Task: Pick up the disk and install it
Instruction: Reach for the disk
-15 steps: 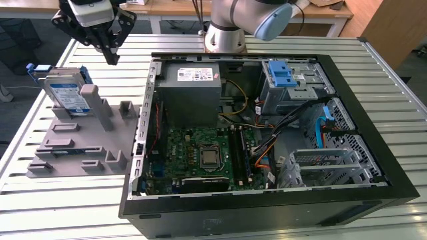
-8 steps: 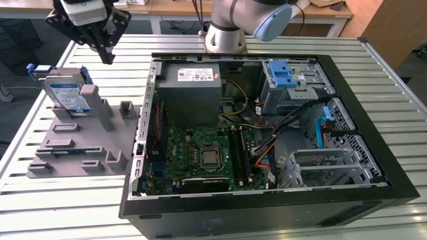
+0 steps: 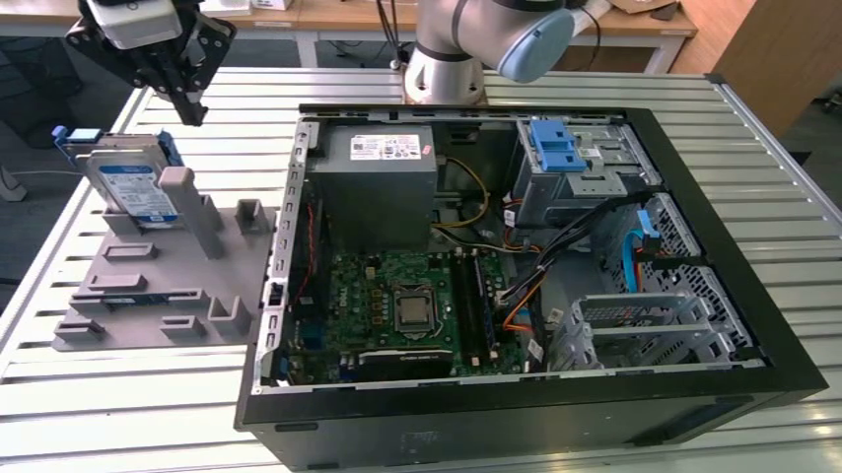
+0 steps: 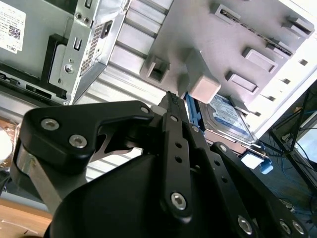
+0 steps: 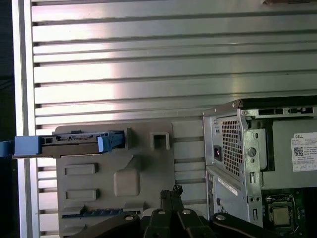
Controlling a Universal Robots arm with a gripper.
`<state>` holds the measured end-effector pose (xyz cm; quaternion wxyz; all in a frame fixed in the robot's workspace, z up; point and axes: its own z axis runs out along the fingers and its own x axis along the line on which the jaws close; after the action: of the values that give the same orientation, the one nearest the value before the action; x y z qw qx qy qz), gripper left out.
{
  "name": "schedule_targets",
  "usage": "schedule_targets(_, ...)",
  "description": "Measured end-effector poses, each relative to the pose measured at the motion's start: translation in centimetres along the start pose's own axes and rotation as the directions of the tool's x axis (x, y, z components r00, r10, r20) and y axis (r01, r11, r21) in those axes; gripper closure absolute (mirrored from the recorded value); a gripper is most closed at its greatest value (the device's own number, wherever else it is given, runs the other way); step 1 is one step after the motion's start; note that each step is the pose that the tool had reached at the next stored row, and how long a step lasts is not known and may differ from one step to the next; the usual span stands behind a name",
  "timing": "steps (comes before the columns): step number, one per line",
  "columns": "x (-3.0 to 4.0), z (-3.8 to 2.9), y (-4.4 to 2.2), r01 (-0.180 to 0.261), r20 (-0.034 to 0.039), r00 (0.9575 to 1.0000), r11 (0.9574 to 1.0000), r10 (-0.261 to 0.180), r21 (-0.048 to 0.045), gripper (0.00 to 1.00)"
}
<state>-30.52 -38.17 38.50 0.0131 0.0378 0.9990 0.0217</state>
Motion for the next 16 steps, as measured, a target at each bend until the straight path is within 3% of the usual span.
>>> schedule_targets(16,0.63,-0.01,-0.05,0.000,0.0000,1.0000,1.0000,0.000,0.0000,0.89)
